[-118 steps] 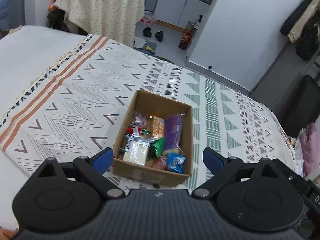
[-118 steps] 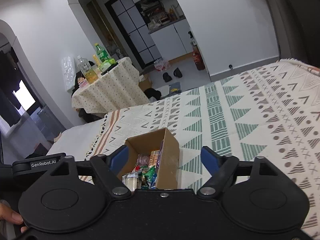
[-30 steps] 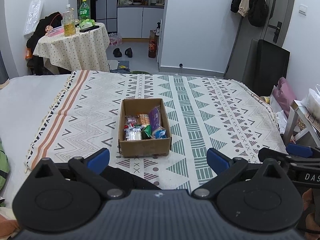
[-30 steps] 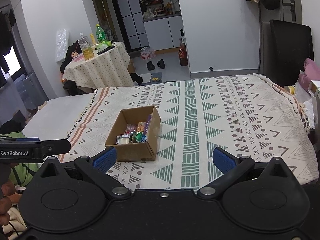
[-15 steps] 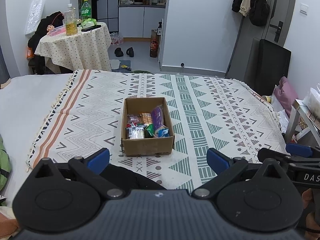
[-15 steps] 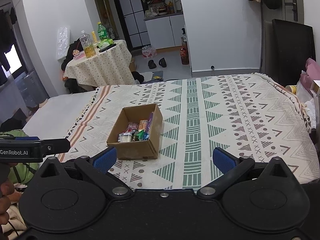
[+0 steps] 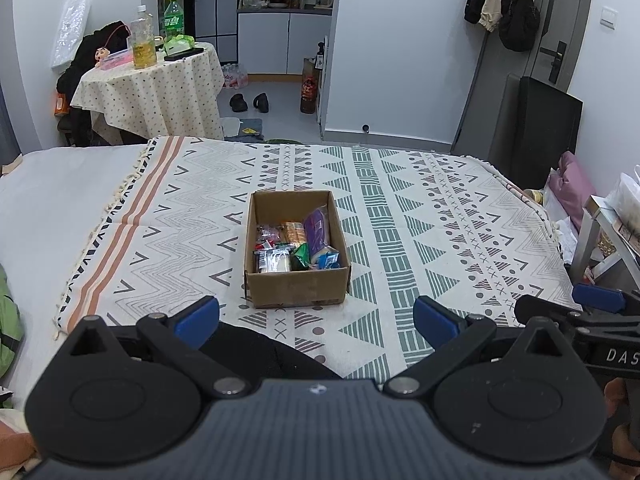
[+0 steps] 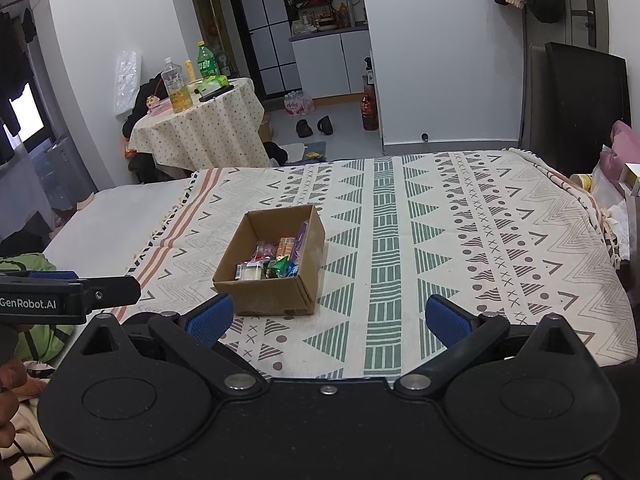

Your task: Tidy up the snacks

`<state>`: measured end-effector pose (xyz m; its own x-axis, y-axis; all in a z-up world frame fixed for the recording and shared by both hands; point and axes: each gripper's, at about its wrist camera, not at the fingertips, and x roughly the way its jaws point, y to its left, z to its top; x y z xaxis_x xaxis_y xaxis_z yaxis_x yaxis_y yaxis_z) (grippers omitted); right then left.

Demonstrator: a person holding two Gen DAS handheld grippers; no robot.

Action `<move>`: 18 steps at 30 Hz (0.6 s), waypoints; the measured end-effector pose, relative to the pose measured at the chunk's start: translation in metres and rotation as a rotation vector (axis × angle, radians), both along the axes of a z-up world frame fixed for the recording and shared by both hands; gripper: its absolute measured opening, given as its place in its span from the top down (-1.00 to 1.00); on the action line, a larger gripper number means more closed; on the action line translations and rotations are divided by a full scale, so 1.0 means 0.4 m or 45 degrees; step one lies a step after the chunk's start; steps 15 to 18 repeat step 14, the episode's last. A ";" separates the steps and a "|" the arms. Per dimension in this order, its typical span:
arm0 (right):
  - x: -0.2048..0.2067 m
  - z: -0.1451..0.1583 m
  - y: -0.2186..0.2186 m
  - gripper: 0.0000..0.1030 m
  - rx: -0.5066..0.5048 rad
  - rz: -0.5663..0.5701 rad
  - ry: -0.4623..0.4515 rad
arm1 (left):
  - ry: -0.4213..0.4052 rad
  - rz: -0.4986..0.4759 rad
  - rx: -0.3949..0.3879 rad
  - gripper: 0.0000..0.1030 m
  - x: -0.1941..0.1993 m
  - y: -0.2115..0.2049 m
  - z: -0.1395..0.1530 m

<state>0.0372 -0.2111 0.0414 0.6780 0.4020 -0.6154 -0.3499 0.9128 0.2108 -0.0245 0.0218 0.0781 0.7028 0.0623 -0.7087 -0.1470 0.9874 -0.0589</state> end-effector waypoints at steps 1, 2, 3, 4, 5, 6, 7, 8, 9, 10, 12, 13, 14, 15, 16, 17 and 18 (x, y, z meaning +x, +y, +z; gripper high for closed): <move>-0.001 0.000 -0.002 -1.00 0.004 -0.005 -0.004 | -0.005 -0.009 0.000 -0.99 -0.003 -0.001 0.000; -0.001 0.000 -0.005 -1.00 0.010 -0.009 -0.007 | -0.011 -0.015 0.006 -0.99 -0.007 -0.004 -0.001; -0.003 -0.001 -0.007 -1.00 0.014 -0.010 -0.009 | -0.016 -0.013 0.013 -0.99 -0.009 -0.007 0.000; -0.004 -0.002 -0.009 -1.00 0.015 -0.010 -0.011 | -0.020 -0.011 0.015 -0.99 -0.010 -0.010 0.001; -0.004 -0.003 -0.010 -1.00 0.014 -0.010 -0.015 | -0.022 -0.013 0.012 -0.99 -0.008 -0.011 0.001; -0.005 -0.005 -0.011 -1.00 0.012 -0.010 -0.017 | -0.023 -0.017 0.007 -0.99 -0.008 -0.012 0.001; -0.006 -0.008 -0.012 -1.00 0.010 -0.009 -0.017 | -0.023 -0.021 0.007 -0.99 -0.005 -0.017 0.001; -0.006 -0.011 -0.013 -1.00 0.008 -0.009 -0.015 | -0.023 -0.025 0.008 -0.99 -0.005 -0.020 0.000; -0.003 -0.013 -0.015 -1.00 0.007 -0.008 -0.012 | -0.022 -0.028 0.010 -0.99 -0.002 -0.023 -0.001; -0.001 -0.015 -0.017 -1.00 0.006 -0.008 -0.009 | -0.020 -0.031 0.011 -0.99 -0.001 -0.026 -0.002; 0.000 -0.017 -0.016 -1.00 0.006 -0.010 -0.006 | -0.018 -0.040 0.010 -0.99 0.003 -0.031 -0.005; 0.000 -0.017 -0.015 -1.00 0.006 -0.012 -0.006 | -0.021 -0.042 0.009 -0.99 0.005 -0.033 -0.005; 0.002 -0.018 -0.016 -1.00 0.008 -0.017 -0.008 | -0.026 -0.045 0.007 -0.99 0.007 -0.034 -0.006; 0.002 -0.018 -0.016 -1.00 0.008 -0.017 -0.008 | -0.026 -0.045 0.007 -0.99 0.007 -0.034 -0.006; 0.002 -0.018 -0.016 -1.00 0.008 -0.017 -0.008 | -0.026 -0.045 0.007 -0.99 0.007 -0.034 -0.006; 0.002 -0.018 -0.016 -1.00 0.008 -0.017 -0.008 | -0.026 -0.045 0.007 -0.99 0.007 -0.034 -0.006; 0.002 -0.018 -0.016 -1.00 0.008 -0.017 -0.008 | -0.026 -0.045 0.007 -0.99 0.007 -0.034 -0.006</move>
